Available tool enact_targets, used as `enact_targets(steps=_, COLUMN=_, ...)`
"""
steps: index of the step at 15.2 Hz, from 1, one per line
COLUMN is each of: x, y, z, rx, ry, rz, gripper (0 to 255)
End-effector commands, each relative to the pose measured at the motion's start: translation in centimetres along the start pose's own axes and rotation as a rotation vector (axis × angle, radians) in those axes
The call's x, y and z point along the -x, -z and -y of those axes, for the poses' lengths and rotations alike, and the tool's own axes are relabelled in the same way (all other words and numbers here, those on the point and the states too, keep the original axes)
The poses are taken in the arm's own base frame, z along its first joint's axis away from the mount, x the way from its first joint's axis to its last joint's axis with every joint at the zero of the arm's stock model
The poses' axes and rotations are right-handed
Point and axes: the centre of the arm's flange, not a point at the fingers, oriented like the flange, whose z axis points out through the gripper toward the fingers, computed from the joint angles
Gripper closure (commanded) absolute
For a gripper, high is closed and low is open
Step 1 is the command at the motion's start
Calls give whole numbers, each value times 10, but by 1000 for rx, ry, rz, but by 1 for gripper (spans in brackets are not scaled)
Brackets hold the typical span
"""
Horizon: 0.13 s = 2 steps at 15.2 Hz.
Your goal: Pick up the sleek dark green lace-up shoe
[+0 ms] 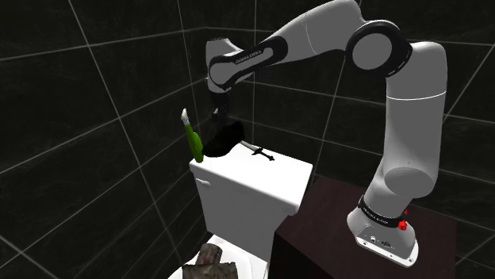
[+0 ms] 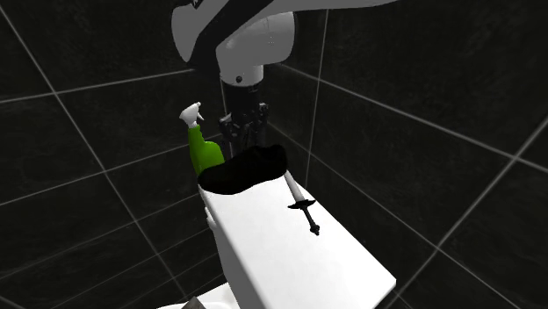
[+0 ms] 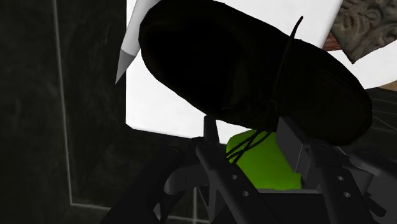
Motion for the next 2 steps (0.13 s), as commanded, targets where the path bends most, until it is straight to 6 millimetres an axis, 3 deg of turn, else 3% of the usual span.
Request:
enact_targets(steps=1, x=0, y=7, z=1, rx=0, ry=0, rz=-1, gripper=255)
enact_targets(steps=2, x=0, y=7, z=1, rx=0, ry=0, rz=-1, gripper=255)
